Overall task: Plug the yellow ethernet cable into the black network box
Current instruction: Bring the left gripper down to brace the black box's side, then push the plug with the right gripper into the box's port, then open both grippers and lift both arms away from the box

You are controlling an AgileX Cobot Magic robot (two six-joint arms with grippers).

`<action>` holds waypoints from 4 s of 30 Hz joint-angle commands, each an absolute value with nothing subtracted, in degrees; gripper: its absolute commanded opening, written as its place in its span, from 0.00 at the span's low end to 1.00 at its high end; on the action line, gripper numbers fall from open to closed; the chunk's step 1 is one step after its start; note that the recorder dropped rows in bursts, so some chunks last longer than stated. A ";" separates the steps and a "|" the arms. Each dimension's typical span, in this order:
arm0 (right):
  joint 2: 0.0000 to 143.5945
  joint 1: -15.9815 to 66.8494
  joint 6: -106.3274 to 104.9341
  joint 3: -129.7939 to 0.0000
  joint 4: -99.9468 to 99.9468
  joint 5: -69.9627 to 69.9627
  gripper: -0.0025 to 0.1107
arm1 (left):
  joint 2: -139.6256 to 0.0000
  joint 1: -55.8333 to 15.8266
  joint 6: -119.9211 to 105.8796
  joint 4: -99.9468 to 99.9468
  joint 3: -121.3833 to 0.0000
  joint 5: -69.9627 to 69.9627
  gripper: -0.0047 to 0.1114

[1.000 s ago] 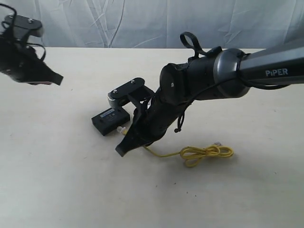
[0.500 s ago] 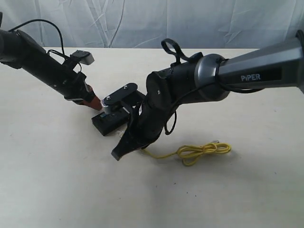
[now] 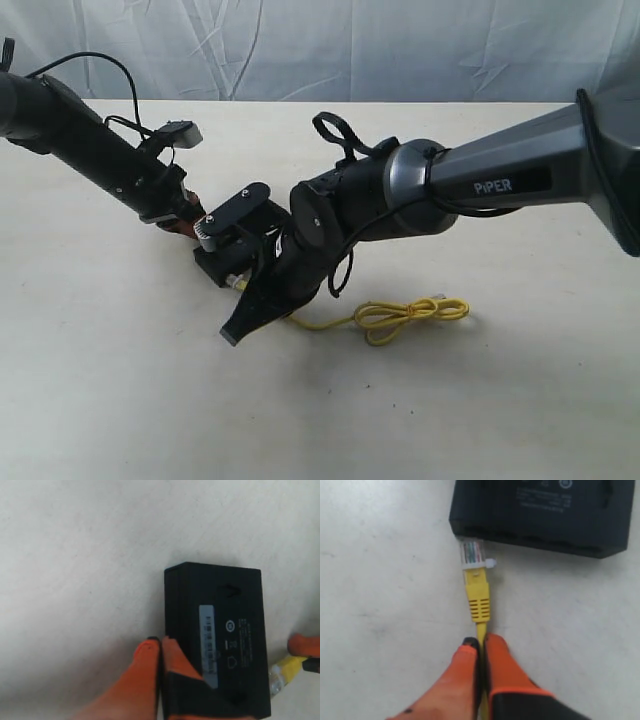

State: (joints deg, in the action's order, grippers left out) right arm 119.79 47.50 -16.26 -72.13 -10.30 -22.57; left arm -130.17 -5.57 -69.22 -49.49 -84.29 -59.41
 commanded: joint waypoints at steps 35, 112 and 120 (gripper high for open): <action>120.28 47.41 -5.05 -72.46 5.51 -23.30 0.01 | -129.95 -5.88 -67.94 -48.47 -84.74 -61.26 0.04; 59.22 19.94 -1.74 -40.25 -10.60 -37.65 0.02 | -47.71 1.62 -36.38 -29.86 -37.00 -27.06 0.04; 52.27 19.94 -1.74 -40.26 -10.85 -41.44 0.02 | -41.49 1.62 -36.38 -30.06 -37.00 -27.43 0.04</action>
State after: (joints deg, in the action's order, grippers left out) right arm 53.93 20.24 -1.53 -40.54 -11.21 -41.29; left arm -42.96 1.77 -36.88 -29.72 -37.36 -27.23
